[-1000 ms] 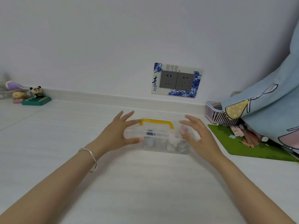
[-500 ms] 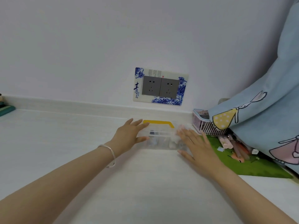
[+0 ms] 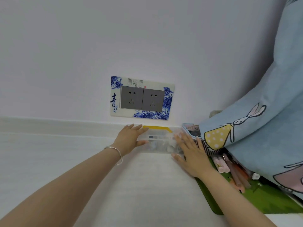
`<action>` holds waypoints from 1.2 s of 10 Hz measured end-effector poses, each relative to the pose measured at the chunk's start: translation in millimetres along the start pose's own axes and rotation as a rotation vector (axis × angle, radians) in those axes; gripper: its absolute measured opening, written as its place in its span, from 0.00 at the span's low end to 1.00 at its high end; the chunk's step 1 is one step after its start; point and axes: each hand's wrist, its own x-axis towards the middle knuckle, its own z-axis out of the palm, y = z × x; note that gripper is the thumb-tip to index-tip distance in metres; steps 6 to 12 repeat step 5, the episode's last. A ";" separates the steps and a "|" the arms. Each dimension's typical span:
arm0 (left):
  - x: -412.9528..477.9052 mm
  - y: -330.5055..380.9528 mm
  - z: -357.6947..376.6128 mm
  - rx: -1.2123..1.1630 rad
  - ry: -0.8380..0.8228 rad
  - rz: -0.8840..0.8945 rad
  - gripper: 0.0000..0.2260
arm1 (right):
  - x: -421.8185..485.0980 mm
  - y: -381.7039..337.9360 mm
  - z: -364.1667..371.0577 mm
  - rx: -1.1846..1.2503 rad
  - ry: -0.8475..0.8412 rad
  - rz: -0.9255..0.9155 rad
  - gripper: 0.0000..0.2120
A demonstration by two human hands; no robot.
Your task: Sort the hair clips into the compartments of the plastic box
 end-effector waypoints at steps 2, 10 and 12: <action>14.2 0.8 3.3 0.033 0.025 -0.018 0.28 | 14.1 6.2 8.0 -0.021 0.025 0.007 0.38; 7.7 -1.4 11.1 0.036 0.138 -0.025 0.28 | 19.8 3.8 5.6 -0.029 -0.076 0.022 0.43; 7.7 -1.4 11.1 0.036 0.138 -0.025 0.28 | 19.8 3.8 5.6 -0.029 -0.076 0.022 0.43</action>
